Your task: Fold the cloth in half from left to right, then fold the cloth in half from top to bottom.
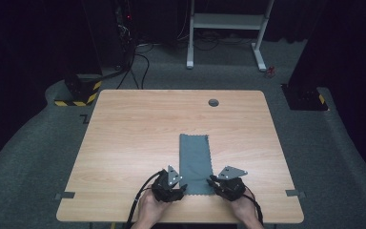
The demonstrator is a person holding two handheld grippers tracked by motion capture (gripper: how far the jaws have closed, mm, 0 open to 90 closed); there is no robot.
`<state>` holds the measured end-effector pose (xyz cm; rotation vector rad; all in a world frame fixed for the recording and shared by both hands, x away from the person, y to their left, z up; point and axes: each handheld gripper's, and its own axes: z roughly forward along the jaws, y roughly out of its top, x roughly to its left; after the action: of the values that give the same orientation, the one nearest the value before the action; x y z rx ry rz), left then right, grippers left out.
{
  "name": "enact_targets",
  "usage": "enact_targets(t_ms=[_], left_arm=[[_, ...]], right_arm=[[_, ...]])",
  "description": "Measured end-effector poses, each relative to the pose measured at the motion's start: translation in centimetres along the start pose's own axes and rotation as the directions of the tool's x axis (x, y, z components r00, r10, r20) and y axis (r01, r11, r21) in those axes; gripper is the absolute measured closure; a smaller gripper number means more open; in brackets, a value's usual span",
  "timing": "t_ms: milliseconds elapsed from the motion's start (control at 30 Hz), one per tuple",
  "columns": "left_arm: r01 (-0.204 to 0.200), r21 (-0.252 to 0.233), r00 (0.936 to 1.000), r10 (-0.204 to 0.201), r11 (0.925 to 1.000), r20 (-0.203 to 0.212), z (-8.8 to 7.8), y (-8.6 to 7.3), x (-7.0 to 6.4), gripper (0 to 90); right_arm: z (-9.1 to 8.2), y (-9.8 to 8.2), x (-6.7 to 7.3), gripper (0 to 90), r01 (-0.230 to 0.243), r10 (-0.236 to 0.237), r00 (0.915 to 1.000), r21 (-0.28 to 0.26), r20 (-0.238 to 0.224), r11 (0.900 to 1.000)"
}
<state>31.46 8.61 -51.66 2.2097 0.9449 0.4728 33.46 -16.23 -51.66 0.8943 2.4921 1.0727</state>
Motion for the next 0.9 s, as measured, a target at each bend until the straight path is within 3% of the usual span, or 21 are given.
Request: enact_targets(t_ms=[233,533,667,767,900], left_arm=[[0.004,-0.009,1.0,-0.004,1.0,-0.003,-0.3,-0.5,0.0,42.7],[0.067,-0.043,0.9976,-0.066,0.9969,0.02,-0.7,-1.5,0.5,42.5],[0.055,-0.018,0.9981,-0.055,0.9983,0.03,-1.0,-1.5,0.8,42.1],[0.055,-0.018,0.9977,-0.055,0.9983,0.041,-1.1,-1.4,1.3,41.9],[0.072,-0.043,0.996,-0.069,0.9965,0.057,-0.7,-0.4,2.4,42.2]], right_arm=[[-0.5,-1.0,0.2,70.3,-0.002,0.002,0.9999,0.004,0.014,1.0],[-0.6,-1.2,-0.2,66.9,-0.02,0.02,0.9998,-0.004,0.005,1.0],[-0.6,-1.2,-0.3,65.9,-0.031,0.031,0.9995,-0.001,0.001,1.0],[-0.9,-1.2,-0.7,69.3,-0.045,0.045,0.9989,-0.019,-0.012,0.999],[-1.0,-0.8,-1.8,79.1,-0.072,0.072,0.9973,-0.045,0.014,0.996]])
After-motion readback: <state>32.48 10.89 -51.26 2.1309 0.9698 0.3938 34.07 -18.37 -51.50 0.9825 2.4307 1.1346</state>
